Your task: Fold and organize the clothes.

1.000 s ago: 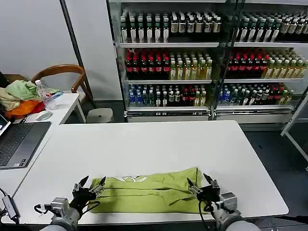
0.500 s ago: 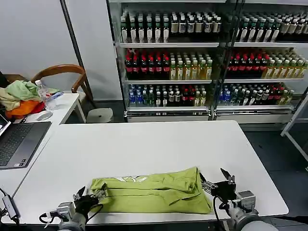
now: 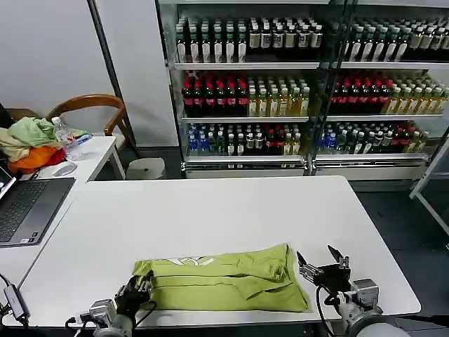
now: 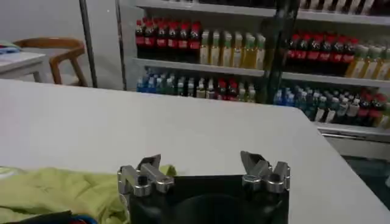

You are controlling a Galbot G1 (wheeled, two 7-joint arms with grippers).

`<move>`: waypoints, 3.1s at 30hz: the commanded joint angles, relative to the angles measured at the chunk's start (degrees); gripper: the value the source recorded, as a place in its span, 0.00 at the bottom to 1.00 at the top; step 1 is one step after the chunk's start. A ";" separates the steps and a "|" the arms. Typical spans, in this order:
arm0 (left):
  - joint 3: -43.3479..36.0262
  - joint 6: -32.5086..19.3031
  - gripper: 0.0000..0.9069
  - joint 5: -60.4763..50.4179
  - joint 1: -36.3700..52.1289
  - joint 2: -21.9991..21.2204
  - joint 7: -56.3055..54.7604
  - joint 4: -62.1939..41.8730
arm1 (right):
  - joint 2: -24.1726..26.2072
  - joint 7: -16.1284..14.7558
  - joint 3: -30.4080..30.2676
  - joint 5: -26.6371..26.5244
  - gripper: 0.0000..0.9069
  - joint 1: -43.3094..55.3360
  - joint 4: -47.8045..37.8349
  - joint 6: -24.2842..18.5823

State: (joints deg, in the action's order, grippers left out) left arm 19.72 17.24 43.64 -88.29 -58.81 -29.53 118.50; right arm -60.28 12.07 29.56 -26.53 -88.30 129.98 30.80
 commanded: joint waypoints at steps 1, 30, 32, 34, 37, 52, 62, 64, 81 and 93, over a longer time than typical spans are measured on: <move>-0.88 -0.56 0.06 -1.37 0.55 -0.69 0.33 -1.33 | 0.25 0.20 0.72 -1.53 1.00 -0.30 0.35 0.53; 25.71 11.55 0.03 -4.89 -1.68 4.98 6.08 -3.38 | 1.25 0.19 0.07 0.50 1.00 2.94 -2.63 -0.40; 28.44 14.01 0.03 -5.12 -1.55 6.40 6.00 -4.47 | 1.43 0.17 0.19 0.45 1.00 3.08 -2.34 -0.41; 30.22 15.84 0.04 -4.93 -2.14 7.37 5.13 -3.54 | 1.48 0.18 0.44 0.56 1.00 2.92 -2.01 -0.44; 32.22 15.80 0.06 -4.60 -3.46 8.59 5.50 0.52 | 1.17 0.14 0.69 0.63 1.00 2.74 -1.78 -0.50; 5.12 9.78 0.06 -7.85 -0.84 -1.11 10.23 14.96 | 0.30 0.31 2.73 3.38 1.00 -0.18 -0.91 -0.64; -6.41 7.84 0.06 -14.59 5.54 -4.72 12.42 7.33 | -0.12 0.40 4.63 3.73 1.00 -2.39 -0.03 -0.59; -7.47 7.92 0.06 -14.69 6.98 -5.09 12.39 5.26 | -0.05 0.43 4.98 3.74 1.00 -2.60 -0.05 -0.60; -11.20 7.96 0.07 -16.14 13.49 -6.26 12.65 -0.49 | -0.20 0.31 5.14 3.87 1.00 -2.84 -0.16 -0.57; -12.98 0.12 1.00 -18.42 11.59 -7.89 17.36 -0.01 | 0.12 0.15 4.86 3.81 1.00 -2.73 -0.26 -0.62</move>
State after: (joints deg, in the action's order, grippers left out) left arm 8.84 24.24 26.88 -76.38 -65.54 -15.57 118.14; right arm -60.26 12.25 34.36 -22.70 -90.84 129.88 30.23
